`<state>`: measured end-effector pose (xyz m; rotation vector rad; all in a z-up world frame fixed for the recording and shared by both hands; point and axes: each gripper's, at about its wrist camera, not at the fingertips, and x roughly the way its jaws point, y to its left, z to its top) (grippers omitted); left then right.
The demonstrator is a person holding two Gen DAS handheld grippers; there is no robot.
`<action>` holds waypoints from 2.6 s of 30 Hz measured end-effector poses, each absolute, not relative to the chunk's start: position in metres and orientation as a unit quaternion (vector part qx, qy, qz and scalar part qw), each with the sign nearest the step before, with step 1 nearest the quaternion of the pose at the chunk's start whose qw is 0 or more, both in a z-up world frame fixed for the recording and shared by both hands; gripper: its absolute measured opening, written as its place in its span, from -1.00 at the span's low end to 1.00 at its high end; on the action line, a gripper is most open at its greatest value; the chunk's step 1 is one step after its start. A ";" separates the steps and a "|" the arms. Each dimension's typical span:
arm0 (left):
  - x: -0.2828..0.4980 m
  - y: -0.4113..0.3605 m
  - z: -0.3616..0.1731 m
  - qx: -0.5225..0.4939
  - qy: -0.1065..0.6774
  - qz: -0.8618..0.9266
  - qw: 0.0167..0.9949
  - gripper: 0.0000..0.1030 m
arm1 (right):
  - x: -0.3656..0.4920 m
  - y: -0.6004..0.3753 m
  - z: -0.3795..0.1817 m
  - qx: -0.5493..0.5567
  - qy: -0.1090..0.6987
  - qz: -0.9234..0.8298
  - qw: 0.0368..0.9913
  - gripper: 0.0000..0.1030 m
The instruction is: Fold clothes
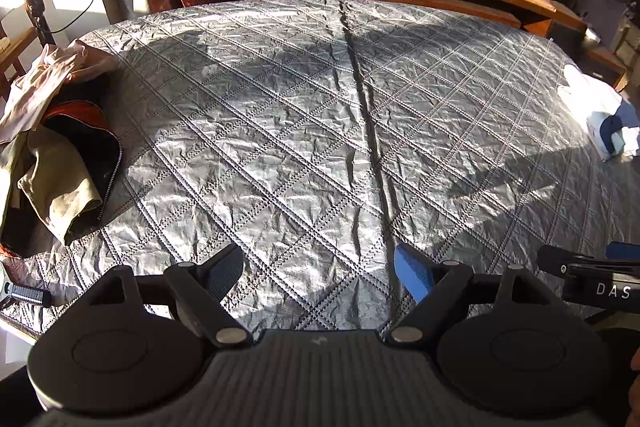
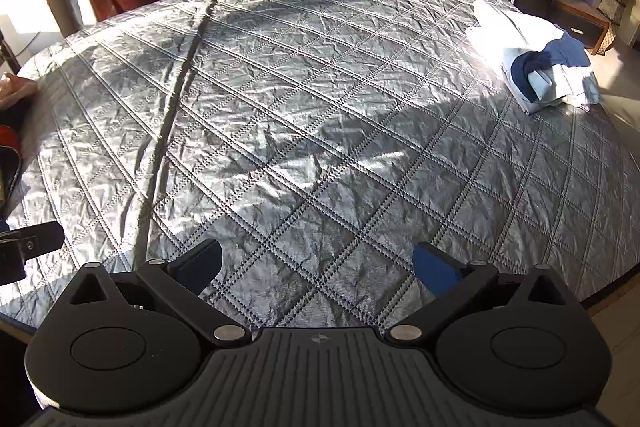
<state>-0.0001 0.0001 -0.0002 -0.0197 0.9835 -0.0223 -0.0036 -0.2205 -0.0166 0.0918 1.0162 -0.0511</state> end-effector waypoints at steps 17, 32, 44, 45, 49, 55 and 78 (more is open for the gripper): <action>0.010 0.008 -0.010 -0.014 0.456 0.018 0.890 0.57 | 0.021 -0.205 -0.019 0.019 0.464 -0.030 0.885 0.99; 0.095 0.017 -0.053 -0.032 0.459 0.053 0.886 0.61 | 0.083 -0.199 -0.059 0.026 0.425 -0.046 0.904 0.99; 0.142 0.013 -0.089 -0.006 0.429 0.040 0.902 0.81 | 0.115 -0.194 -0.094 -0.033 0.386 -0.071 0.919 0.99; 0.143 0.012 -0.092 -0.004 0.423 0.039 0.905 0.90 | 0.117 -0.193 -0.095 -0.045 0.377 -0.066 0.923 0.99; 0.146 0.012 -0.097 0.000 0.399 0.039 0.916 1.00 | 0.123 -0.195 -0.098 -0.039 0.355 -0.050 0.933 0.99; 0.141 0.014 -0.104 0.004 0.351 0.026 0.936 1.00 | 0.123 -0.204 -0.106 0.012 0.345 -0.042 0.938 0.99; 0.139 0.017 -0.107 0.002 0.348 0.017 0.937 1.00 | 0.124 -0.205 -0.108 0.019 0.345 -0.039 0.938 1.00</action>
